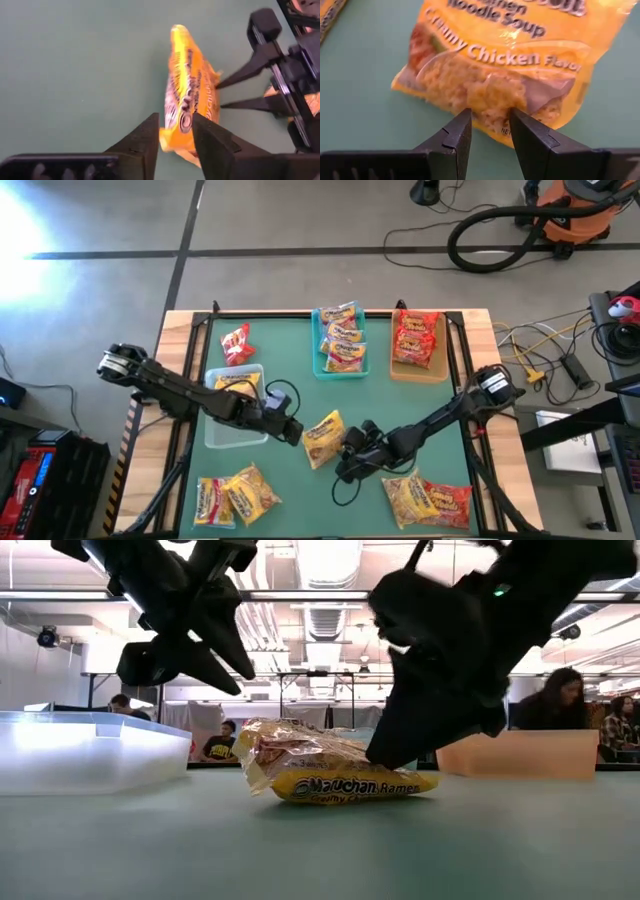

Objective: Sort Maruchan noodles
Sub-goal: Put the middle yellow noodle pack into the transparent bin

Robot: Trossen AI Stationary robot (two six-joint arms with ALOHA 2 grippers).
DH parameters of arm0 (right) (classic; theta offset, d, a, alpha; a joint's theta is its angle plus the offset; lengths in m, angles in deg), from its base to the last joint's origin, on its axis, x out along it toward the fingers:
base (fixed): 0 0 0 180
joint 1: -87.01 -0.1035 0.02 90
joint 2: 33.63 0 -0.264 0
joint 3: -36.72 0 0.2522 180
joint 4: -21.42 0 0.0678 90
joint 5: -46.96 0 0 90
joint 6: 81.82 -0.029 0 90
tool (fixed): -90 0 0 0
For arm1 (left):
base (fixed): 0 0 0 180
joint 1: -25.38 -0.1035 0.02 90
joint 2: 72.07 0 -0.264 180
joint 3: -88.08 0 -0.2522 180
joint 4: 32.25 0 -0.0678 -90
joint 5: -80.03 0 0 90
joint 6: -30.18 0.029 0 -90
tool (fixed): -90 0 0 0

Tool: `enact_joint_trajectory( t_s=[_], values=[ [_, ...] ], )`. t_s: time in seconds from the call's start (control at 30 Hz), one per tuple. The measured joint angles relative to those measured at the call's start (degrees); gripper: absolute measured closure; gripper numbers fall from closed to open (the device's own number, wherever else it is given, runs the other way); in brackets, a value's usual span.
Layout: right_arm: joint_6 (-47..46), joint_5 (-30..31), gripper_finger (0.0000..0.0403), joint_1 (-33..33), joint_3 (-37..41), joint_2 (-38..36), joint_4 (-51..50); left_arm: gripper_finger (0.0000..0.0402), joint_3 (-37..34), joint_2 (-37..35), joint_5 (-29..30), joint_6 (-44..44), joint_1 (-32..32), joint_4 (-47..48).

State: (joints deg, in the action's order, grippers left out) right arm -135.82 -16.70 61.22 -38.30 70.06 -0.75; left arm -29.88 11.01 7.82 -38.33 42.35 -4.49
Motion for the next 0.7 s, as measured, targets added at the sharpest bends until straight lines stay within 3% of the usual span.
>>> enact_joint_trajectory(
  t_s=[0.33, 0.7],
  values=[
    [-6.4, -0.6, 0.0287, 2.6, 0.7, 0.7, 0.0, 0.0220, 0.0, 3.2, -3.5, 9.0, -2.5, -3.0],
    [-7.6, 2.8, 0.0289, 2.5, 1.4, 4.0, 2.1, 0.0216, 0.0, 11.4, -6.0, 12.5, -2.8, -13.9]
  ],
)
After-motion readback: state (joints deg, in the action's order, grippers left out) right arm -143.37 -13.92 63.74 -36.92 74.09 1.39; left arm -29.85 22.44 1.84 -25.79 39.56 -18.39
